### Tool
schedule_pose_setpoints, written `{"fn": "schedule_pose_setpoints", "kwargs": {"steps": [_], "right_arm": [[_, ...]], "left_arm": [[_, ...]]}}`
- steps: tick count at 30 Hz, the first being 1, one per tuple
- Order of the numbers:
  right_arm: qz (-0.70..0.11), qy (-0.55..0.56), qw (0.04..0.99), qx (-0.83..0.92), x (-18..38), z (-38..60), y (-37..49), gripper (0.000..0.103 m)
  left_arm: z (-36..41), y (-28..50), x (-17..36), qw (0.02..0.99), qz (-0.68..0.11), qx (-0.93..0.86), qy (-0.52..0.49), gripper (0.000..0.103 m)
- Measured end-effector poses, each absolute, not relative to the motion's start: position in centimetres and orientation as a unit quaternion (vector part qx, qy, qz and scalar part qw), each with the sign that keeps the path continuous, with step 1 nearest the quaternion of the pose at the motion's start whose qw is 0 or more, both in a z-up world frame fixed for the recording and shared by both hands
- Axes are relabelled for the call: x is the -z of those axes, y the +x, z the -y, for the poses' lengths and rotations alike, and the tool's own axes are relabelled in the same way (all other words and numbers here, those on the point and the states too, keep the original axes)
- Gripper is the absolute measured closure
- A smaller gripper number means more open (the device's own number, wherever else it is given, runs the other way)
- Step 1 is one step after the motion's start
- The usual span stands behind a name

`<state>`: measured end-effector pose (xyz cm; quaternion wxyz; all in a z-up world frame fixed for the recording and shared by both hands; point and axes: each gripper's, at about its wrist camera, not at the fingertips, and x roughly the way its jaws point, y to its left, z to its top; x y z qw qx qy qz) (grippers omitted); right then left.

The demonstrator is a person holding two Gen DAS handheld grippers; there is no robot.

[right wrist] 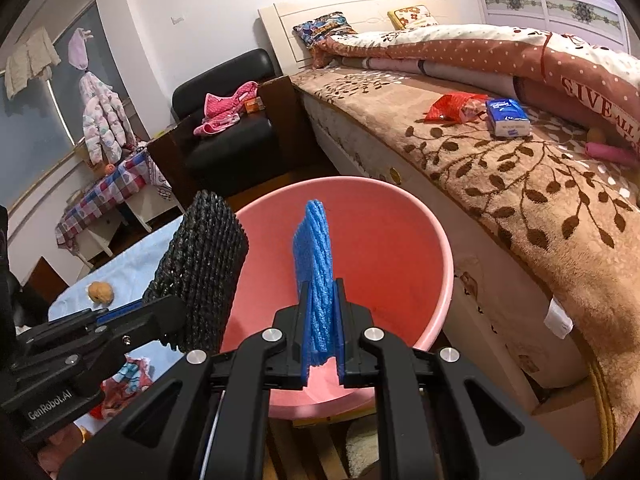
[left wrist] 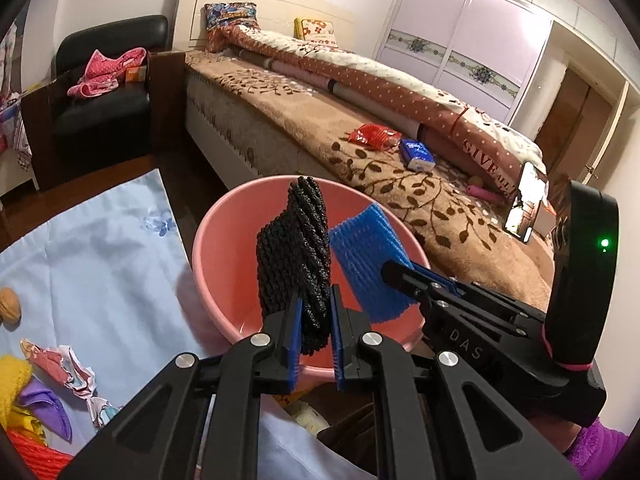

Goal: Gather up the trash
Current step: 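Carry both nets over the pink bucket and open both tools, then withdraw both tools from the bucket back toward the cloth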

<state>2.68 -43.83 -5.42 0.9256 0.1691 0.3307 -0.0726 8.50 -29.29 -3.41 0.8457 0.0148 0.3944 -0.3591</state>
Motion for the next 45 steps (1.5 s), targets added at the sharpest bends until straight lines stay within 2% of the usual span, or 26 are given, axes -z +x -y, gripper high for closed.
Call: {"fn": "schedule_pose_setpoints", "kwargs": {"steps": [1,2,3,5,6,7,10,13,25,38,45], "right_arm": [[-0.331,0.168,0.926,0.074,5.5,43.8,2.8,0.093],[-0.332,0.167,0.925,0.076,5.6,43.8,2.9,0.093],[-0.333,0.167,0.925,0.076,5.7,43.7,2.9,0.093],[-0.34,0.171,0.922,0.068,6.0,43.7,3.3,0.093],[-0.346,0.174,0.92,0.062,6.2,43.7,3.5,0.093],[-0.354,0.175,0.917,0.059,6.4,43.7,3.7,0.091],[-0.357,0.173,0.916,0.059,6.5,43.5,3.7,0.068],[-0.351,0.167,0.92,0.058,6.2,43.2,3.4,0.063],[-0.306,0.103,0.944,0.066,3.5,40.9,1.8,0.063],[-0.294,0.102,0.949,0.053,1.4,39.5,0.6,0.063],[-0.285,0.091,0.954,0.028,1.0,37.9,0.3,0.063]], "left_arm": [[29.3,8.6,3.6,0.846,-0.396,0.357,0.015,0.091],[29.3,8.6,3.7,0.846,-0.398,0.356,0.016,0.086],[29.3,8.7,3.8,0.846,-0.4,0.353,0.017,0.076],[29.2,8.8,3.9,0.847,-0.402,0.348,0.017,0.065],[29.2,8.7,3.8,0.848,-0.401,0.347,0.017,0.063],[29.1,8.7,3.7,0.849,-0.4,0.345,0.019,0.063],[28.8,8.5,3.3,0.853,-0.395,0.341,0.021,0.061],[28.5,8.0,2.5,0.859,-0.383,0.339,0.023,0.061],[25.5,5.9,-1.1,0.887,-0.333,0.318,0.019,0.06],[20.3,5.3,-4.6,0.911,-0.296,0.287,0.001,0.06],[14.9,4.7,-5.4,0.929,-0.284,0.238,0.008,0.06]]}}
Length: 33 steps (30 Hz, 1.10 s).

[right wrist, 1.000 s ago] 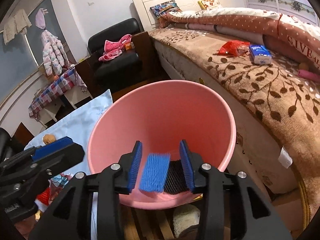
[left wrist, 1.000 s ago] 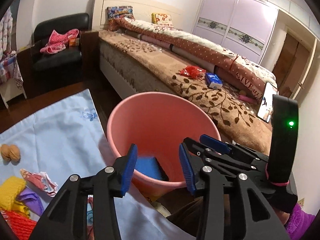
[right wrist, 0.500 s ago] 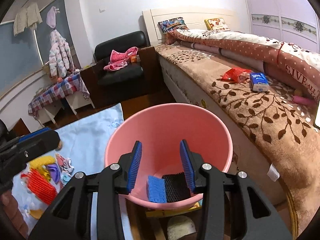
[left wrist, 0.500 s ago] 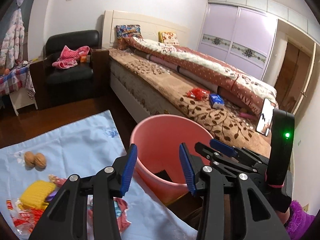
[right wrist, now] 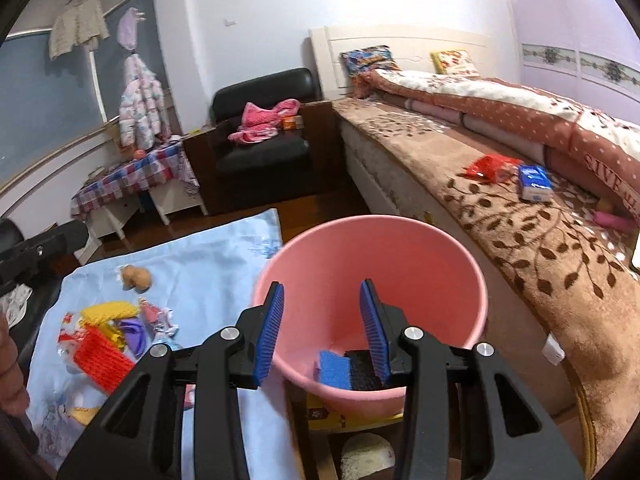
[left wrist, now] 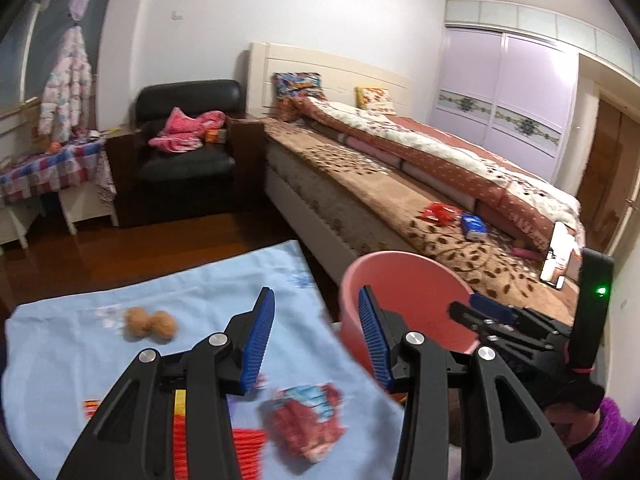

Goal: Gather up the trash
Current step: 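Withdraw both tools from the bucket back toward the cloth, then grasp the red-white snack bag with the left tool while the right tool grasps the red net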

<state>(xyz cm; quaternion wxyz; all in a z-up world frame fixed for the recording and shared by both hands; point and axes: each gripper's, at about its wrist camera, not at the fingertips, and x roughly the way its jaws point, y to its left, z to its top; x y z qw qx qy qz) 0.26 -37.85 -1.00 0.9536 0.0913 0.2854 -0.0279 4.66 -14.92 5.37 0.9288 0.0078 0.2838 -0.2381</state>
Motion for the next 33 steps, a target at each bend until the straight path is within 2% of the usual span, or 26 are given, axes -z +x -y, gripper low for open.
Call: {"fn": "schedule_pose_setpoints", "kwargs": {"steps": [12,19,25,33], "right_arm": [[-0.289,0.062,0.954,-0.051,0.8,32.2,0.0,0.063],[-0.302,0.068,0.948,-0.07,1.4,30.5,0.1,0.063],[-0.318,0.064,0.942,-0.083,2.1,28.7,-0.1,0.063],[-0.325,0.056,0.938,-0.105,2.2,26.7,0.0,0.063]], "left_arm": [[3.7,1.3,-4.5,0.95,-0.291,0.114,0.021,0.06],[-1.4,-0.8,-0.9,0.937,-0.342,0.072,-0.003,0.06],[-2.5,-1.1,2.1,0.924,-0.375,0.067,-0.026,0.06],[-2.9,-0.5,2.4,0.923,-0.375,0.074,-0.046,0.06]]}}
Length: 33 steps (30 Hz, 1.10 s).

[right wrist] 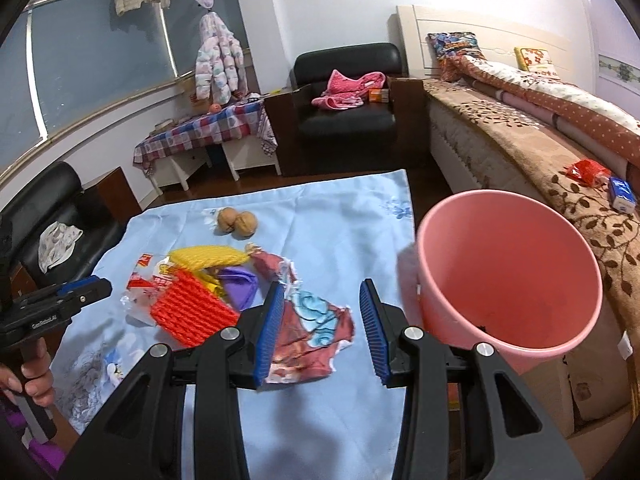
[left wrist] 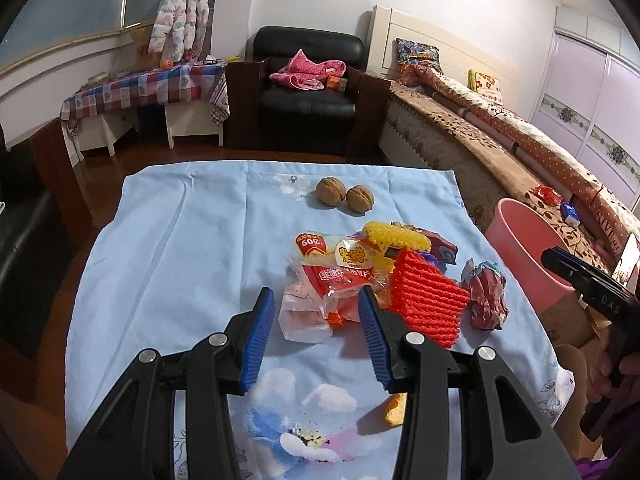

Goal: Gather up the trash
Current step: 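Grasp the red-white snack bag with the left tool while the right tool grasps the red net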

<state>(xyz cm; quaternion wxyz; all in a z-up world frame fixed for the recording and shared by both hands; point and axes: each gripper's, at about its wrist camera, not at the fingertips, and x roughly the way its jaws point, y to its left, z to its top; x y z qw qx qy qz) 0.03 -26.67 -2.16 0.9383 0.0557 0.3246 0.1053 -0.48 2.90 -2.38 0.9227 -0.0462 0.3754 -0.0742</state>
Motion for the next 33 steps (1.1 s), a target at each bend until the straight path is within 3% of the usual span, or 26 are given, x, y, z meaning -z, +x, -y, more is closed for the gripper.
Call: {"fn": "schedule_pose_setpoints", "kwargs": {"steps": [21,25,31,33], "right_arm": [[-0.37,0.064,0.901,-0.216,3.4,21.9,0.2,0.063],[-0.383,0.04,0.891,-0.239,3.8,19.7,0.0,0.063],[-0.396,-0.01,0.881,-0.259,4.5,16.9,0.2,0.063],[-0.395,-0.019,0.881,-0.26,4.4,16.7,0.5,0.062]], "left_arm": [[-3.7,2.0,6.6,0.902,-0.419,0.065,-0.078,0.06],[-3.6,2.6,7.3,0.898,-0.423,0.078,-0.092,0.076],[-4.0,2.0,6.9,0.898,-0.421,0.086,-0.095,0.084],[-4.6,1.6,6.6,0.898,-0.419,0.09,-0.103,0.092]]}}
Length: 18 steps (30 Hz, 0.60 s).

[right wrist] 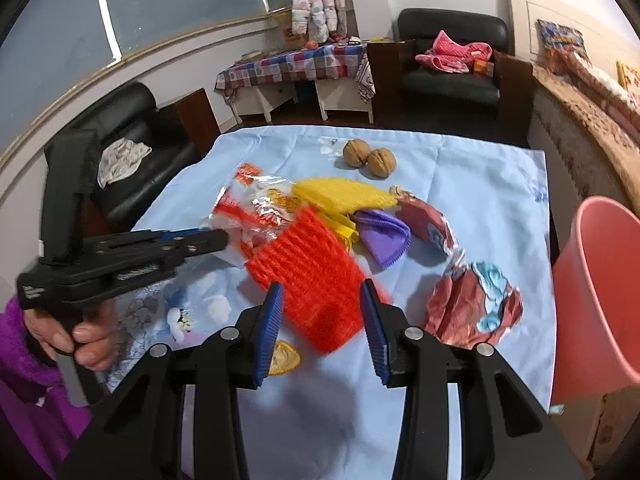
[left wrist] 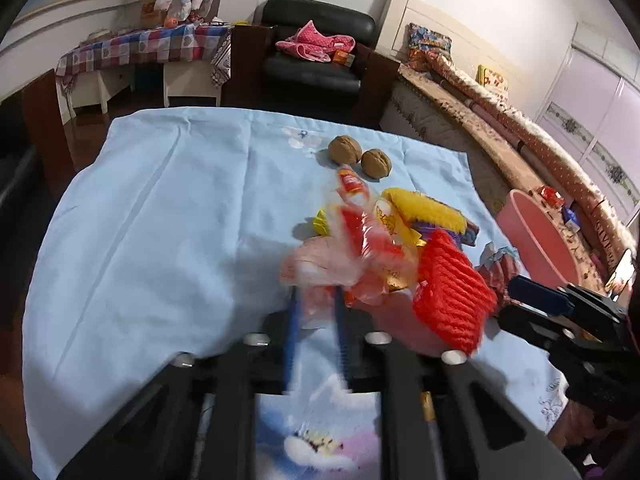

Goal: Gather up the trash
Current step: 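Grasp the red-white snack bag with the left tool while the right tool grasps the red net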

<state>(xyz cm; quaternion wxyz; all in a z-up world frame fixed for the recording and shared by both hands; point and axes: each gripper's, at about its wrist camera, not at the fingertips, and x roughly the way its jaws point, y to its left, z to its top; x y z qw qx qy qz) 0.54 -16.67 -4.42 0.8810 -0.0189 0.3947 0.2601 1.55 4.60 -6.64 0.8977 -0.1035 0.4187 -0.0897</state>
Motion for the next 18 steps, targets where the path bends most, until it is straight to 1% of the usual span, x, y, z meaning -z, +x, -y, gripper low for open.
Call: {"fn": "schedule_pose_setpoints", "kwargs": {"steps": [2,11,15,18], "right_arm": [[-0.399,-0.013,0.88,-0.257,4.6,16.9,1.2,0.057],[-0.442,0.002,0.861,-0.252,6.8,16.8,3.4,0.057],[-0.447,-0.013,0.859,-0.247,7.3,16.4,3.2,0.057],[-0.451,-0.002,0.858,-0.245,7.7,16.6,3.2,0.057]], "left_arm": [[-5.1,1.4,6.4,0.897,-0.418,0.09,-0.111,0.093],[-7.1,1.0,6.3,0.901,-0.408,0.08,-0.126,0.096],[-8.0,0.4,5.8,0.903,-0.403,0.072,-0.129,0.096],[-8.7,-0.1,5.4,0.909,-0.394,0.059,-0.125,0.096]]}}
